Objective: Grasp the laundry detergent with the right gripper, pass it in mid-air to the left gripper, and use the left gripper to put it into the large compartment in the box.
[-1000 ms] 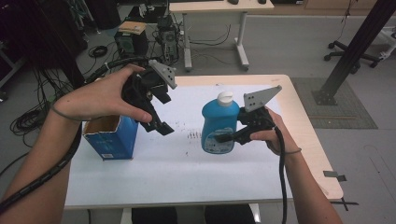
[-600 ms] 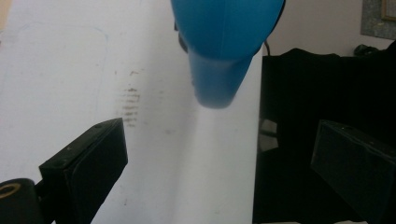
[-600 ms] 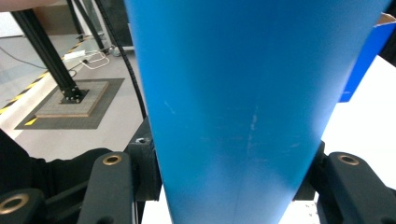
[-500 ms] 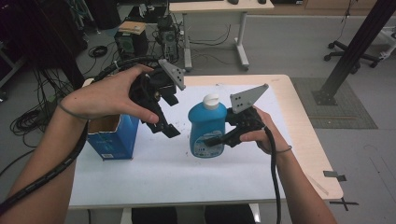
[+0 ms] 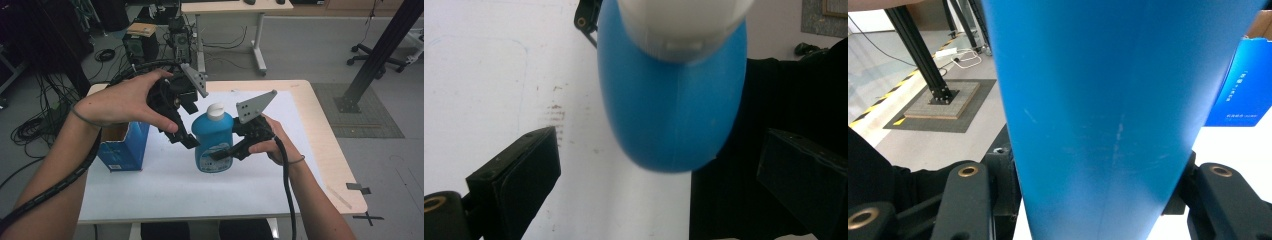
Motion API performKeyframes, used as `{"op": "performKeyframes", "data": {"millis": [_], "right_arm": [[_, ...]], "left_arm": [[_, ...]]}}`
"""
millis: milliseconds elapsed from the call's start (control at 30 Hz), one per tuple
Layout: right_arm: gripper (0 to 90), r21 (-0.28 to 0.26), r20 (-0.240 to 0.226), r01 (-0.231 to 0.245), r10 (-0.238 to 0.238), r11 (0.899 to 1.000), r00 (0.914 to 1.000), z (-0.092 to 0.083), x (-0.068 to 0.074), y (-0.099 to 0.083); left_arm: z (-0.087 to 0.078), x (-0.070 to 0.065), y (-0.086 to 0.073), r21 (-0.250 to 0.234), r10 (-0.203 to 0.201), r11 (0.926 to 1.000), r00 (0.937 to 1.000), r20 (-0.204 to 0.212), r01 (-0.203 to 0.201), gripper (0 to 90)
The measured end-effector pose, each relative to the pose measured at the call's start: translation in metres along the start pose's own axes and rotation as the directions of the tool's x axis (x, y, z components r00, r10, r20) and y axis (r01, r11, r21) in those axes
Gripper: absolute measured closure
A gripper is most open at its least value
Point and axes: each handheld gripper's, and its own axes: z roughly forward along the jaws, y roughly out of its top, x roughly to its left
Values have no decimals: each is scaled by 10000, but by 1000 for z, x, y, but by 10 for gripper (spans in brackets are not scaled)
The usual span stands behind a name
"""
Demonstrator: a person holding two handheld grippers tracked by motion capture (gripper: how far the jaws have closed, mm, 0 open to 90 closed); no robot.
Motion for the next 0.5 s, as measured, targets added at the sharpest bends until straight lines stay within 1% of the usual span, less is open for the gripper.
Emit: {"op": "performKeyframes", "data": {"millis": [133,167,200,233,500], "right_arm": [[434,32,-73,46,-45,10000,10000,4,0,3],[434,51,-70,44,-44,10000,10000,5,0,3],[434,51,-70,44,-44,10000,10000,5,0,3],[434,131,-115,117,-115,9998,9999,9,0,6],[433,129,-209,131,-128,9998,9997,14,0,7]], "left_arm": [[2,0,2,28,41,10000,10000,17,-41,39],[6,1,7,89,108,9999,9999,49,-108,39],[6,1,7,89,108,9999,9999,49,-108,39],[6,1,7,89,108,9999,9999,49,-108,39],[10,-1,15,124,230,9997,9997,96,-231,39]]}}
